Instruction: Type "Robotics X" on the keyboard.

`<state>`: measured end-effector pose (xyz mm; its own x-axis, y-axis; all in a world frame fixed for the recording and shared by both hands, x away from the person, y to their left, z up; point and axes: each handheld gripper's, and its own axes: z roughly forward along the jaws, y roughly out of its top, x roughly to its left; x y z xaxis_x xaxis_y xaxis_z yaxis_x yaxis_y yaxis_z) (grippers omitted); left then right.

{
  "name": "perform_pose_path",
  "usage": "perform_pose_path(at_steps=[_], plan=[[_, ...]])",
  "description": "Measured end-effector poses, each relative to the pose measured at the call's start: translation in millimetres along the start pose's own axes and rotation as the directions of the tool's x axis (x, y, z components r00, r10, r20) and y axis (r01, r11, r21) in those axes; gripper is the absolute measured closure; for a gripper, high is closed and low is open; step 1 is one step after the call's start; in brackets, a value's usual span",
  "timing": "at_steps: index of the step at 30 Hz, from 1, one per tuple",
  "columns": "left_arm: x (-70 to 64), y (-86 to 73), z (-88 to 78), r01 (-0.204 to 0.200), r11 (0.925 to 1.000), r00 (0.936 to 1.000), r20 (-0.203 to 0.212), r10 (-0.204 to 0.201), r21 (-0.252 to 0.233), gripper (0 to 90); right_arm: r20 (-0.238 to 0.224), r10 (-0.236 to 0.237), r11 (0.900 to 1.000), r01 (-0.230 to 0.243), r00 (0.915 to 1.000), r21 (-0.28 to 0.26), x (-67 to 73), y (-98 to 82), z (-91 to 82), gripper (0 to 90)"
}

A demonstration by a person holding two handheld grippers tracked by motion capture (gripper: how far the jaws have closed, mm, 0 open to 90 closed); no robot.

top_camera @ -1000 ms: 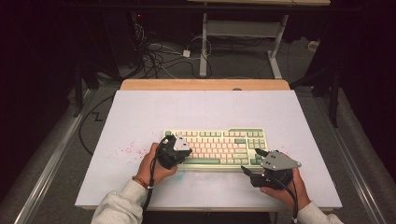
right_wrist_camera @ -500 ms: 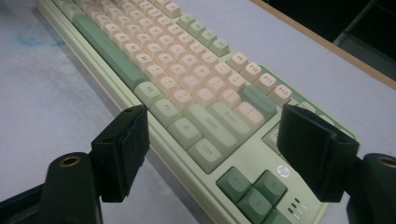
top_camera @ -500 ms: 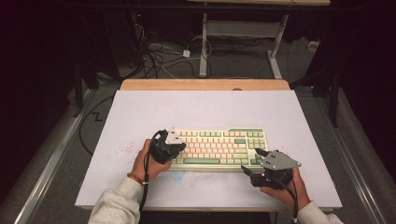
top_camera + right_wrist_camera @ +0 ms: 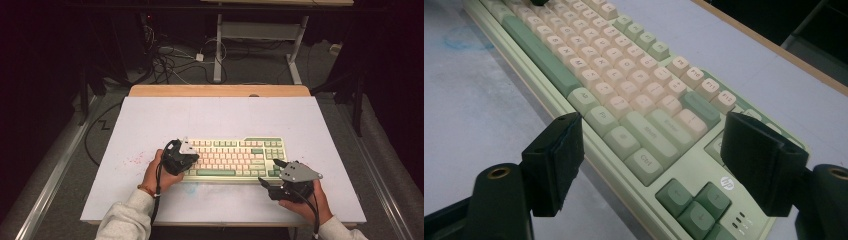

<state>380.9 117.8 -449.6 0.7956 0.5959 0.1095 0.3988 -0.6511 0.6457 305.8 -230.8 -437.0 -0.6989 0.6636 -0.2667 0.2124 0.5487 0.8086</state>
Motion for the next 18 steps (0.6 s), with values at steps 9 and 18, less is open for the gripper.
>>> perform_pose_path(at_steps=[9,18], plan=[[-1.1,-1.1,-0.1,-0.002,1.0,1.0,0.001,0.002,0.001,87.2,0.001,0.001,1.0,-0.001,1.0,-0.003,0.6,0.9,-0.8,26.0],[-3.9,3.1,-11.4,-0.014,0.9993,0.9999,-0.003,0.014,-0.033,87.3,0.008,-0.001,1.0,0.002,1.0,-0.009,-1.3,1.0,-2.6,26.1]])
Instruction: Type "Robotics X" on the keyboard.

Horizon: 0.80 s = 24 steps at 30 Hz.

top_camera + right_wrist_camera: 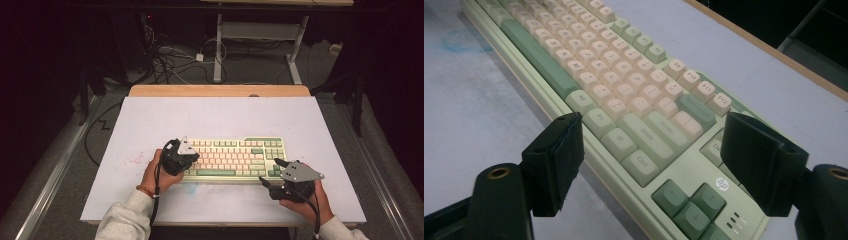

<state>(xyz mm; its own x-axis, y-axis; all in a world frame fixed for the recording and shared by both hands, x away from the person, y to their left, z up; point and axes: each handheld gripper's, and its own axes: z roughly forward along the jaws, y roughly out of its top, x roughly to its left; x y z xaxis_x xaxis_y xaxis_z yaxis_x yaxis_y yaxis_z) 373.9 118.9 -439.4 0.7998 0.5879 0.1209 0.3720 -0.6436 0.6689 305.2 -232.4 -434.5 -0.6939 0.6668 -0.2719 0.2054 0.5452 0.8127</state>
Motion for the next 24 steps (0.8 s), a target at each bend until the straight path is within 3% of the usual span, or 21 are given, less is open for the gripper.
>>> perform_pose_path(at_steps=[13,24], plan=[[-1.0,-0.6,-8.2,0.001,0.9998,1.0,0.003,-0.001,-0.017,87.2,0.0,0.003,1.0,-0.003,1.0,-0.001,0.0,0.4,-0.6,26.1],[-7.7,3.0,-13.7,-0.021,0.9992,0.9997,0.011,0.022,-0.034,87.1,-0.003,0.002,1.0,-0.002,1.0,0.0,0.5,0.4,-0.4,26.1]])
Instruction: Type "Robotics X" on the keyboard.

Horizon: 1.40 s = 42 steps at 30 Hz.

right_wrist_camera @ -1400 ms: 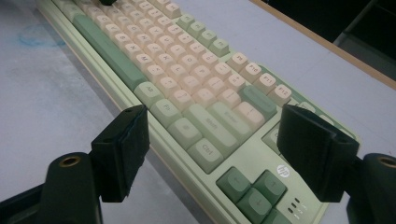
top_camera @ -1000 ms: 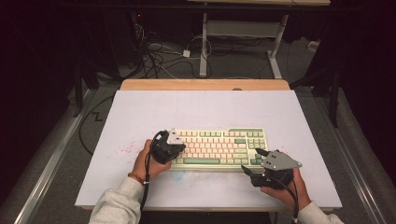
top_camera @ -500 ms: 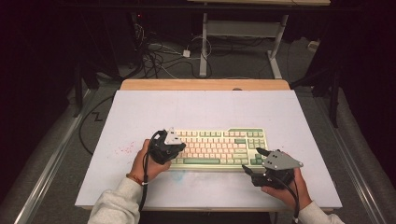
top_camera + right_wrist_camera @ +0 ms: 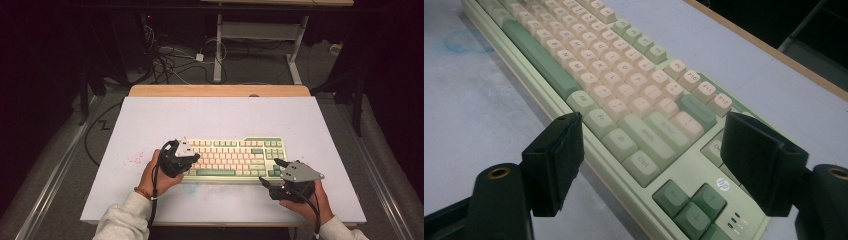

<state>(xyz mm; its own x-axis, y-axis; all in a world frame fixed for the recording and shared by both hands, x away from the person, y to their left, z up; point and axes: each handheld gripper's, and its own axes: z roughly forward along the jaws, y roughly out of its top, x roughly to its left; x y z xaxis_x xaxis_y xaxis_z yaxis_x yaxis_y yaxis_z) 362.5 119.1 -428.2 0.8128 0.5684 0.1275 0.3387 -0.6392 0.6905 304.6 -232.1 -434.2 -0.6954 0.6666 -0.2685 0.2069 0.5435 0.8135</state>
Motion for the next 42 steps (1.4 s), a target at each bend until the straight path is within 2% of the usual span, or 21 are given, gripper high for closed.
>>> perform_pose_path(at_steps=[18,23,30,42], plan=[[-18.5,5.3,-4.7,-0.058,0.9983,0.9971,0.05,0.058,-0.013,87.1,0.001,-0.004,1.0,0.004,1.0,-0.006,0.3,0.9,-1.2,26.1],[-24.2,6.9,-1.2,-0.085,0.9964,0.9941,0.068,0.085,-0.001,87.0,0.0,-0.007,1.0,0.007,1.0,-0.006,0.5,1.0,-1.0,26.1],[-30.0,7.3,3.6,-0.103,0.9947,0.9909,0.089,0.101,0.011,87.0,-0.001,-0.007,1.0,0.007,1.0,-0.004,0.5,0.8,-0.9,26.0],[-31.9,4.6,11.5,-0.118,0.992,0.9894,0.091,0.113,0.046,86.9,-0.002,-0.011,1.0,0.011,0.9999,-0.002,0.7,0.7,-0.5,26.0]])
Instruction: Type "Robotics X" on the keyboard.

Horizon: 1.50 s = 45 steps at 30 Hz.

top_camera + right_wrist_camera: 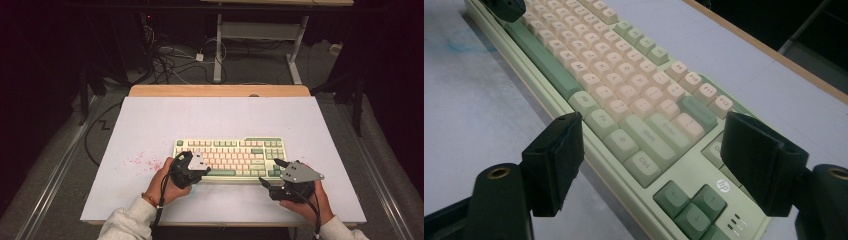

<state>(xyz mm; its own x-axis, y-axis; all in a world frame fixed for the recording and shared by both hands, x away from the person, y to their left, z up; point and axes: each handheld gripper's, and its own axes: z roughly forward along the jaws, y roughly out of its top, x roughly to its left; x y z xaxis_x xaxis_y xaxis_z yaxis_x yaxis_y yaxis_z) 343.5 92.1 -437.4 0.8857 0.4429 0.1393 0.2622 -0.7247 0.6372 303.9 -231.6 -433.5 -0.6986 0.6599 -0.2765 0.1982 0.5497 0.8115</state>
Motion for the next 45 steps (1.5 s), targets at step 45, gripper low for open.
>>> perform_pose_path(at_steps=[45], plan=[[3.7,-1.8,-4.7,0.008,0.9998,0.999,-0.043,-0.009,-0.018,86.5,-0.005,0.0,1.0,0.0,1.0,0.003,0.3,0.2,-0.2,26.1]])
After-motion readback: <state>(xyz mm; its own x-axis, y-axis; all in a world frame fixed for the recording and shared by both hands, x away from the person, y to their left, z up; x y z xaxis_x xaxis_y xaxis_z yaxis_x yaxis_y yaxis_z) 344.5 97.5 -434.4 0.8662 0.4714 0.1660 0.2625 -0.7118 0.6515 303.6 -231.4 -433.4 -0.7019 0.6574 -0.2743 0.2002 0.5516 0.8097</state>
